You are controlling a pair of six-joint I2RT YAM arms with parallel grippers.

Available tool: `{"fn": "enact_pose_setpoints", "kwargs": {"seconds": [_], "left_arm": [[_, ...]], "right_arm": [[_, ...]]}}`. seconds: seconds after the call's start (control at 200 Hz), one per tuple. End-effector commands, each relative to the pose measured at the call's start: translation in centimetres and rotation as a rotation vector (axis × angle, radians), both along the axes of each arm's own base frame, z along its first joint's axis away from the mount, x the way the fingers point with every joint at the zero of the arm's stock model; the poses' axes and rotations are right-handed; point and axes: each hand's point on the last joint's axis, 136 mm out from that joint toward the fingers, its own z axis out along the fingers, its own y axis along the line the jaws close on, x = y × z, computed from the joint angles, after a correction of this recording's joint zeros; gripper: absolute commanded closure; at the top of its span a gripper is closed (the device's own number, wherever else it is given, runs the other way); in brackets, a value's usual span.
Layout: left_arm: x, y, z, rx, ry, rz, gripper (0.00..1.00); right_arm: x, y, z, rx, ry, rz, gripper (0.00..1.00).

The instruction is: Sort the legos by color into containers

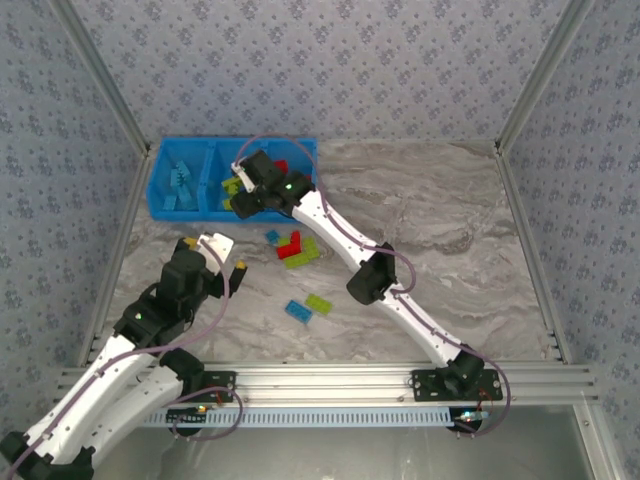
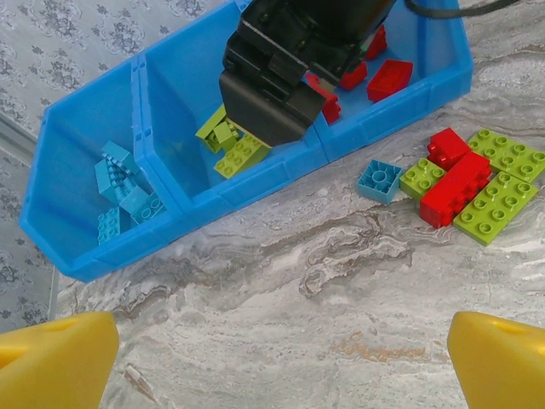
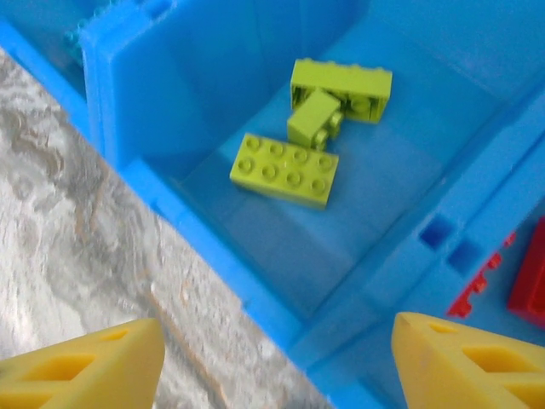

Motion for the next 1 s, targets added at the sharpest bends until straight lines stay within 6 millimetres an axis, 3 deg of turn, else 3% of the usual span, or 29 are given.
{"fn": "enact_pose_setpoints", "kwargs": {"seconds": [0.0,0.085,0.2,0.33,0.49,0.59,0.745,0.879,0.994], "left_arm": [[0.2,-0.1,0.4,-0.005,-0.012,-0.003,0.01],[0.2,-0.2,0.3,-0.002,-0.003,-0.009,0.01],[0.2,-0.9,-0.4,-0.007,0.022,-0.039,0.01],[-0.1,-2.7,-2.3,-0.011,0.13,-0.116,0.01],[-0.9,-5.3,-3.5,-0.071,0.269,-0.212,0.01],[-1.8,-7.1,-3.2,-0.173,0.361,-0.232,0.01],[-4.4,-11.1,-4.0,-0.316,0.524,-0.249,0.01],[-6.7,-14.5,-6.6,-0.394,0.614,-0.279,0.01],[-7.4,-15.3,-9.9,-0.336,0.67,-0.23,0.01]], "right_arm": [[-3.6,-3.0,6.4,-0.054,-0.013,0.063,0.21],[-7.1,-6.4,6.4,-0.185,0.084,0.123,0.17],[-9.5,-11.8,6.3,-0.386,0.168,0.073,0.16],[-12.2,-14.0,7.8,-0.457,0.202,0.095,0.12],[-14.1,-18.0,7.9,-0.535,0.197,0.049,0.07],[-15.3,-21.2,9.3,-0.436,0.154,-0.034,0.01],[-20.3,-23.7,9.8,-0.214,0.174,-0.024,0.0],[-23.8,-25.1,9.9,-0.041,0.199,-0.022,0.0],[-25.1,-26.0,9.6,0.042,0.208,-0.047,0.0]]}}
